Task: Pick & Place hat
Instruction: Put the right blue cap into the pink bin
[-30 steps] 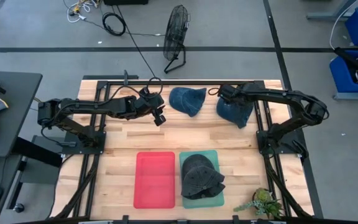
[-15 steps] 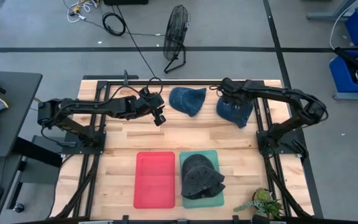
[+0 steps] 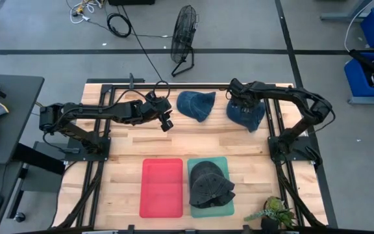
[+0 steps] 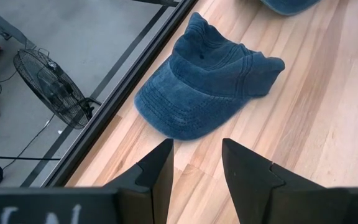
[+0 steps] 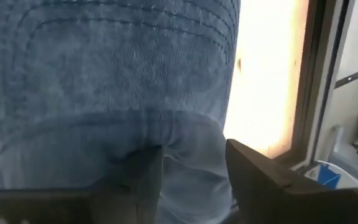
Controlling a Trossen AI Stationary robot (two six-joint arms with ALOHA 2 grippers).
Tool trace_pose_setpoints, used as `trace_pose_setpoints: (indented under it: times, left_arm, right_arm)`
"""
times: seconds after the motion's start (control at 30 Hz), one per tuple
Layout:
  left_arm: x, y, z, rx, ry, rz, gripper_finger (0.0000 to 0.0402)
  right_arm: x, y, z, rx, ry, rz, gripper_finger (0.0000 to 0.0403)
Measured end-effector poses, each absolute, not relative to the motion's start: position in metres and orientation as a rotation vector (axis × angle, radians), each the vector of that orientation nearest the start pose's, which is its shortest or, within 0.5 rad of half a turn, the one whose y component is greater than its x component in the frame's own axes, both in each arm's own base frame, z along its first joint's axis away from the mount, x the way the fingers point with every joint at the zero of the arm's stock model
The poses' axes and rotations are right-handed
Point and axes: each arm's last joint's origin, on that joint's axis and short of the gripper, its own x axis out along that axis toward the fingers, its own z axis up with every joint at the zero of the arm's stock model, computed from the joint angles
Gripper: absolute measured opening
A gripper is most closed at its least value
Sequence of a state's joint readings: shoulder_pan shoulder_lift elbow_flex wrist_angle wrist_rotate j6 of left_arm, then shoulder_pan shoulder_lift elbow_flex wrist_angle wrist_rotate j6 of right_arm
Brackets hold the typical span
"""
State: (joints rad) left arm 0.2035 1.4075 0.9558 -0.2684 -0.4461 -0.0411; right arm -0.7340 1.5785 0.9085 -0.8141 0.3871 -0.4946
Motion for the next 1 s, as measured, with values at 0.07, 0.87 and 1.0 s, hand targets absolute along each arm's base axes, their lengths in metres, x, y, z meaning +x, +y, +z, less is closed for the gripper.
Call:
trace_pose_setpoints:
  times: [0.07, 0.87, 1.0]
  left_arm:
    - [0.286, 0.072, 0.249, 0.051, 0.714, 0.636, 0.0140]
    - [0.286, 0.072, 0.249, 0.051, 0.714, 0.636, 0.0140]
    - [0.286, 0.071, 0.249, 0.028, 0.711, 0.609, 0.0140]
  right_arm:
    - [0.186, -0.186, 0.163, -0.076, 1.689, -0.498, 0.0175]
    - [0.181, -0.172, 0.207, 0.409, 1.695, -0.653, 0.0008]
    - [0.183, -0.166, 0.236, 0.630, 1.559, -0.676, 0.0008]
